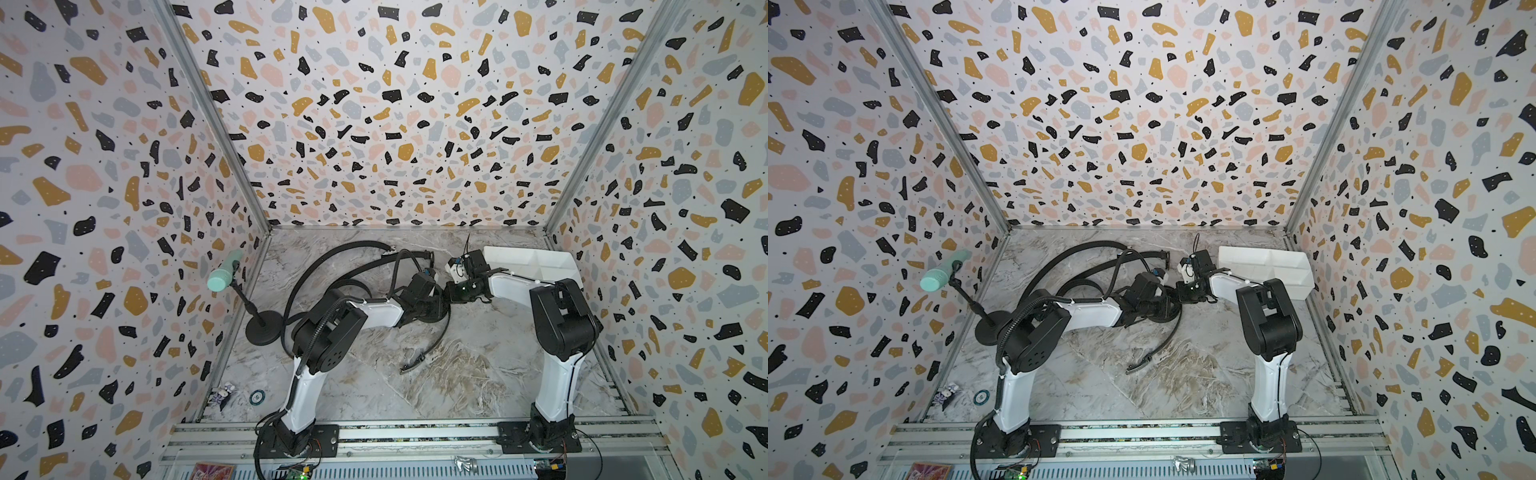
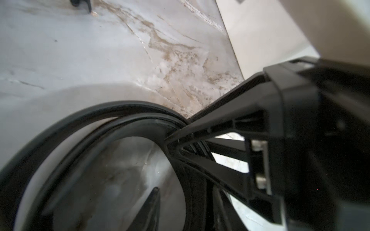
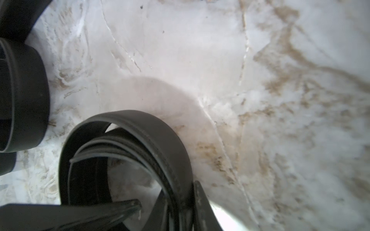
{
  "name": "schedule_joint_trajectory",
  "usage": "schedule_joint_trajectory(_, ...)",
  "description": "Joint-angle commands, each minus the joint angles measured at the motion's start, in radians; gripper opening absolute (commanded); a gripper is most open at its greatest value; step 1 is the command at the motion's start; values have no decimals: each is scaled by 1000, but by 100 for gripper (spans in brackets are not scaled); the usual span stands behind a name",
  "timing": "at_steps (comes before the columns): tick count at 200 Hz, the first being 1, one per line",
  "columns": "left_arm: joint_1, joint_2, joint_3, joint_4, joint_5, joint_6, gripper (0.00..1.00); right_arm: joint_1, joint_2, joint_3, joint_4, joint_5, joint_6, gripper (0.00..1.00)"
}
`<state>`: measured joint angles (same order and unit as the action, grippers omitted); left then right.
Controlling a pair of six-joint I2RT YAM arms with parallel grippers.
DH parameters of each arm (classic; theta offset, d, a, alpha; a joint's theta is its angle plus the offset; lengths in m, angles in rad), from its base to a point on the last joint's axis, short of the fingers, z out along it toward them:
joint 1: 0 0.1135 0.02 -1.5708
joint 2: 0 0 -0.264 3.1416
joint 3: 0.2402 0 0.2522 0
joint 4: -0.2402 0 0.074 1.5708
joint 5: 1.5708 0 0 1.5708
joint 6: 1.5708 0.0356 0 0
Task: Place the belts into the storage roll
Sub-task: Roll the belt at the center of the board.
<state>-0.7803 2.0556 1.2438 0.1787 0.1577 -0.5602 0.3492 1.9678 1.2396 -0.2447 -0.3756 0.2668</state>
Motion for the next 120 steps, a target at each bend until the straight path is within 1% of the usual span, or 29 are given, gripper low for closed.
schedule_joint_trajectory(1,-8,-57,-29,-19,33,11,46,7,25,3,-114,131,-4,16)
schedule_joint_trajectory(33,-7,-118,-60,-15,49,4,55,14,23,23,-148,182,-7,14)
schedule_joint_trajectory(70,-9,-230,-134,-16,28,-2,61,25,16,40,-196,244,-28,14)
schedule_joint_trajectory(91,-19,-288,-174,-49,13,2,63,40,12,43,-216,274,-38,14)
schedule_joint_trajectory(120,-54,-356,-225,-156,-27,35,64,79,4,55,-252,332,-44,14)
